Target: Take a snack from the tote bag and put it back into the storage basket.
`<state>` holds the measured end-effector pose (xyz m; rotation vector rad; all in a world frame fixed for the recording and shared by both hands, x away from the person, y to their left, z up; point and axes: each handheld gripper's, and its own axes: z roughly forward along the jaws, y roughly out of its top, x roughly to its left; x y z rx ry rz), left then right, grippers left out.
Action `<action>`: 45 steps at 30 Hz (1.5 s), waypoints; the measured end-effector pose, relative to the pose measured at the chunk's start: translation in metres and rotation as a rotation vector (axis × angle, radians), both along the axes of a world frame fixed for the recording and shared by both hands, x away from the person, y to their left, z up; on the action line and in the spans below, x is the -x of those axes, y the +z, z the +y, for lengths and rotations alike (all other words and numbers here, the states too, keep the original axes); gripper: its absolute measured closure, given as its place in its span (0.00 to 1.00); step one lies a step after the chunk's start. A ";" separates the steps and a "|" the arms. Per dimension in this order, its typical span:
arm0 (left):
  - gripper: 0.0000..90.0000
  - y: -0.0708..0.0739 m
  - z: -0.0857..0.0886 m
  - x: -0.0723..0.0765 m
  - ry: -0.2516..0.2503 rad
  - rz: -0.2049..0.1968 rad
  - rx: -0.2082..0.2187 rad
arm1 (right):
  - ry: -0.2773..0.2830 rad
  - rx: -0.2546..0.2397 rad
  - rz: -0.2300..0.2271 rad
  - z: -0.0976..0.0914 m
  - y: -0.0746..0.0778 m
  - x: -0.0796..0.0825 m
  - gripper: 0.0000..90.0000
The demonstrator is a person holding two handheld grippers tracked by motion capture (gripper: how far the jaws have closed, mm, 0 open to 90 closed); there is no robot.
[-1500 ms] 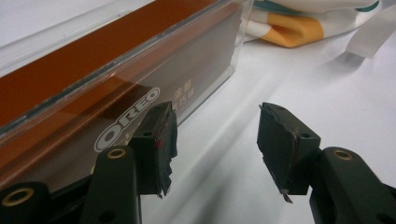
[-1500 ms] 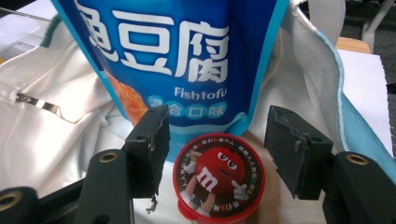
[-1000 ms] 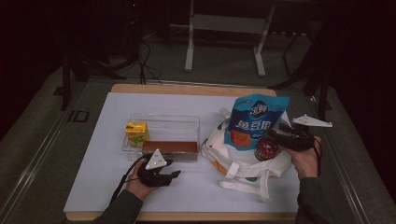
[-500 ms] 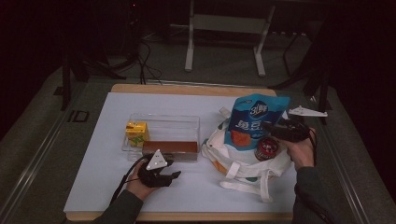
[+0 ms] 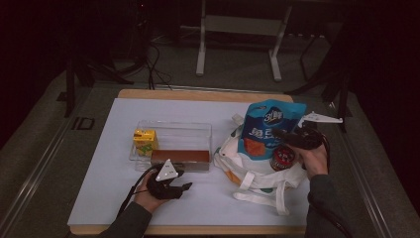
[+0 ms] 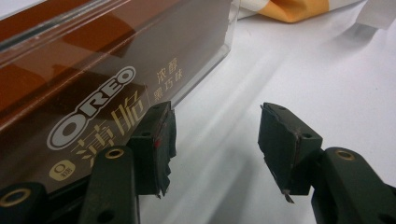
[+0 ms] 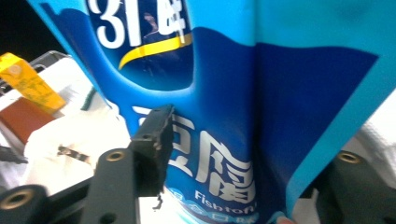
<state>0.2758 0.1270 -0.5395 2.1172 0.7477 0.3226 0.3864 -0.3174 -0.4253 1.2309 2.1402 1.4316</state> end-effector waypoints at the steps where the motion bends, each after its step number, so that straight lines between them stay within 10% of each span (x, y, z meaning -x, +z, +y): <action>1: 0.50 0.000 0.000 0.000 0.000 0.000 0.000 | 0.004 -0.007 -0.005 0.000 0.000 0.000 0.56; 11: 0.50 0.000 -0.002 0.001 -0.006 -0.011 -0.023 | 0.034 -0.139 -0.005 -0.004 -0.005 0.000 0.87; 18: 0.50 0.000 -0.002 0.001 -0.004 -0.010 -0.023 | 0.057 -0.140 -0.009 0.000 -0.002 0.001 0.97; 45: 0.48 0.000 0.003 -0.001 0.009 0.015 0.030 | 0.047 -0.240 -0.036 0.007 0.015 0.007 0.98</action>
